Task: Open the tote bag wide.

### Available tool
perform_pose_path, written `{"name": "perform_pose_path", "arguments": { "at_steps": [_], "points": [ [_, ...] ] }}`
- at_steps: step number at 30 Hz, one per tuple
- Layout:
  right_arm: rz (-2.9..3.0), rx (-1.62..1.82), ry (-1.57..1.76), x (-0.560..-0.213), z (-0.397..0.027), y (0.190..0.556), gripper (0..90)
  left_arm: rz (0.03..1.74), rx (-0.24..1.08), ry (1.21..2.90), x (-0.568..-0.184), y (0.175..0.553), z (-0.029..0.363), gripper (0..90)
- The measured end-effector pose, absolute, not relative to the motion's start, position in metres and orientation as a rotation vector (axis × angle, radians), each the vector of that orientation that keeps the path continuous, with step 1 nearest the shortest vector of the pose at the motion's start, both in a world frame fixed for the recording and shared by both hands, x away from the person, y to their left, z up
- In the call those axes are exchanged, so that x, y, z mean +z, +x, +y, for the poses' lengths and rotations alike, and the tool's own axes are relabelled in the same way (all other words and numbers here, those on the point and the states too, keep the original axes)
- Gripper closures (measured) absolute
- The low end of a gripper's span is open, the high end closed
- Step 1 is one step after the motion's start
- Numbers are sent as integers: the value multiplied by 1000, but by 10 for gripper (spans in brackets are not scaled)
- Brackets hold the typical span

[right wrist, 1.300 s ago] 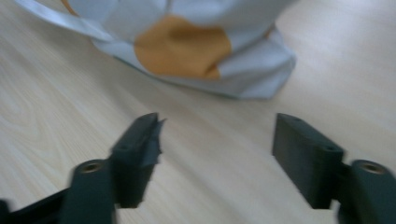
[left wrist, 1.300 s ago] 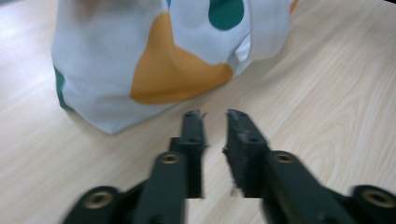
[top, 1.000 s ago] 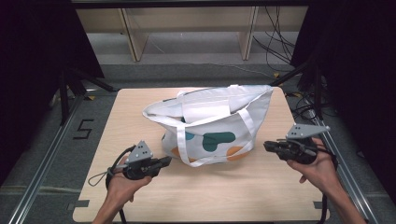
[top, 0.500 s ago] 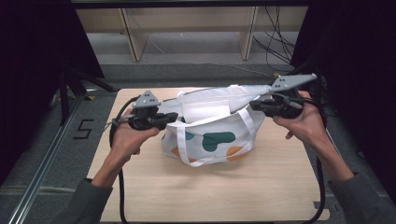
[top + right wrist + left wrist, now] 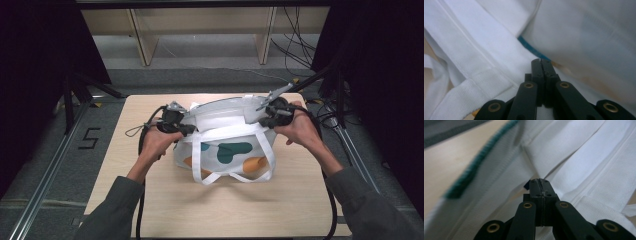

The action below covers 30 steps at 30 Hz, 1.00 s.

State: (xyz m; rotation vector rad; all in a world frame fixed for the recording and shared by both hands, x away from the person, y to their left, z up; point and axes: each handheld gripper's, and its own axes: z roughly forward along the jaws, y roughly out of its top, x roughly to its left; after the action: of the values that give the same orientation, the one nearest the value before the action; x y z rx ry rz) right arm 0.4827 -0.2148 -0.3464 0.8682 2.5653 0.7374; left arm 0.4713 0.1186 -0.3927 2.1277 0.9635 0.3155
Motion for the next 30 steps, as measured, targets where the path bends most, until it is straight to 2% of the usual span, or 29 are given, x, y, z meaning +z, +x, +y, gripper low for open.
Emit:
{"name": "perform_pose_path", "arguments": {
  "at_steps": [1,2,3,4,5,8,9,12,13,16,19,21,23,25,27,28,29,30],
  "points": [
    [2601,666,877,-371,-216,483,900,977,274,2162,-411,475,116,894],
    [2601,666,877,-371,-216,483,900,977,274,2162,-411,475,116,894],
    [2627,637,900,-394,-218,483,900,1000,275,2215,-431,479,116,895],
    [2627,637,900,-394,-218,483,900,1000,275,2215,-431,479,116,894],
    [2642,645,932,-412,-219,483,900,1035,219,2167,-439,481,120,895],
    [2630,671,918,-412,-222,484,900,1002,274,2220,-427,478,120,894],
    [2609,722,918,-398,-222,483,900,965,302,2219,-410,473,118,894],
    [2552,814,896,-381,-213,483,900,923,307,2205,-393,471,110,894],
    [2535,867,885,-379,-207,485,900,869,261,2168,-382,472,96,894],
    [2581,869,884,-385,-191,490,900,810,192,2197,-385,477,66,894],
    [2616,793,859,-395,-185,490,900,781,177,2302,-397,489,48,894],
    [2641,810,878,-404,-186,485,900,848,164,2277,-409,500,35,894],
    [2670,848,847,-408,-191,475,900,865,200,2324,-412,510,28,895],
    [2797,804,792,-420,-191,456,900,907,281,2331,-414,523,17,896],
    [2860,731,735,-440,-189,440,900,920,305,2331,-416,528,15,896],
    [2894,729,697,-451,-190,434,900,1032,270,2268,-422,544,21,896],
    [2901,730,714,-454,-192,430,900,1032,270,2268,-422,544,21,896],
    [2886,765,755,-453,-195,429,900,1091,208,2215,-426,548,26,896]
  ]
}}
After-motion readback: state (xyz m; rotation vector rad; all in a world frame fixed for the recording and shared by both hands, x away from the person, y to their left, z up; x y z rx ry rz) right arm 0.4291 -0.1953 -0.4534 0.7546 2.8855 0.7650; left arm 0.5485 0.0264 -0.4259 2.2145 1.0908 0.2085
